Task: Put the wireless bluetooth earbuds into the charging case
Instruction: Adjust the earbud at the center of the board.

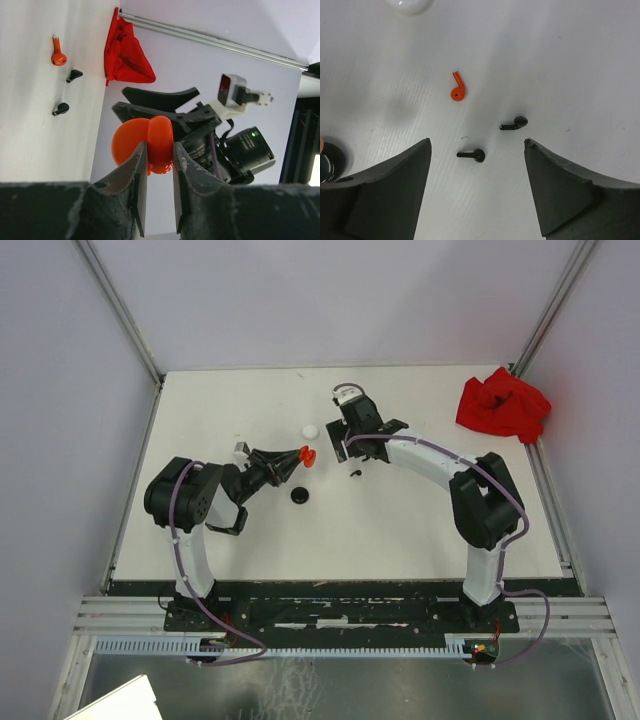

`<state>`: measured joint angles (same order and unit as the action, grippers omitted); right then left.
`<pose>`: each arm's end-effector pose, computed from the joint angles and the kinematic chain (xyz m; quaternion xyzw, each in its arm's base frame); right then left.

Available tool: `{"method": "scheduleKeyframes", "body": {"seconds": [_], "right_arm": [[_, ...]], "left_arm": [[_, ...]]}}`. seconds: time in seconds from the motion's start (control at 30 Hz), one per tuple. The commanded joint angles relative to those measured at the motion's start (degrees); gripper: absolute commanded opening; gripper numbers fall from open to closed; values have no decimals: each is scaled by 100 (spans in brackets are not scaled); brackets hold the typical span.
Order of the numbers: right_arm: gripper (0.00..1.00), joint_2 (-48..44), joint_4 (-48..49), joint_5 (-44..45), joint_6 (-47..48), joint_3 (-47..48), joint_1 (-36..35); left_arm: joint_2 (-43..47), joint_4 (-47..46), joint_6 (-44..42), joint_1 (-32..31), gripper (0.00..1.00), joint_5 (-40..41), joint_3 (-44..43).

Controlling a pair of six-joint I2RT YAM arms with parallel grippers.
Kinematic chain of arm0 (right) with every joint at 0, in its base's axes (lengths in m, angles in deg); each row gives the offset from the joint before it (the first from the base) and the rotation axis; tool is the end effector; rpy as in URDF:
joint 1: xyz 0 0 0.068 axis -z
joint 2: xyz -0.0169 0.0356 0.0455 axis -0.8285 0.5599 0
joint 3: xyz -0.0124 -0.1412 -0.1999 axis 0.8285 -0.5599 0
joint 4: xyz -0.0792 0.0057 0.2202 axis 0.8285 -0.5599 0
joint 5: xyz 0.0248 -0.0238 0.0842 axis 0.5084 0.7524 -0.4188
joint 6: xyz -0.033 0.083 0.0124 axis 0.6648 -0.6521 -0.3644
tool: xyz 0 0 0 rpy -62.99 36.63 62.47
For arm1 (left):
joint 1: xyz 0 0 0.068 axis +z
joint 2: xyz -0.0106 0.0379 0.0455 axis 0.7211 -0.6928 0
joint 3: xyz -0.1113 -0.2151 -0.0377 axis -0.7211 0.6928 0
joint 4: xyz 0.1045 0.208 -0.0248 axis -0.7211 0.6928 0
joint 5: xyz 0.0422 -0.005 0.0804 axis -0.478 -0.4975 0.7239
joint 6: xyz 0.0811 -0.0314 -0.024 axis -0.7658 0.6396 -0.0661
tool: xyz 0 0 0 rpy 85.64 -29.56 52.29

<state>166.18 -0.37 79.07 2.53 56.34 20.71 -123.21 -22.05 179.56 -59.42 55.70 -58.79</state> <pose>0.3542 0.2286 0.1919 -0.1545 0.9060 0.0538 0.3904 0.3161 -0.1145 0.1203 -0.3540 0.6042 -0.6806 0.2152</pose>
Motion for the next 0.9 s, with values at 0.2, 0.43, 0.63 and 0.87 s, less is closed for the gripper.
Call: {"method": "scheduleKeyframes", "body": {"seconds": [0.2, 0.43, 0.63, 0.87], "right_arm": [[84, 1008, 33, -647, 42, 1136, -8], [83, 1713, -42, -883, -65, 1717, 34], [83, 1989, 13, -1010, -135, 1868, 40], [83, 2170, 99, -1156, -222, 1943, 60]], "left_arm": [[364, -1147, -17, 215, 3, -77, 162], [742, -1148, -25, 519, 3, -64, 448], [882, -1149, -15, 689, 3, -80, 589], [923, -1152, -20, 815, 3, -139, 643]]}}
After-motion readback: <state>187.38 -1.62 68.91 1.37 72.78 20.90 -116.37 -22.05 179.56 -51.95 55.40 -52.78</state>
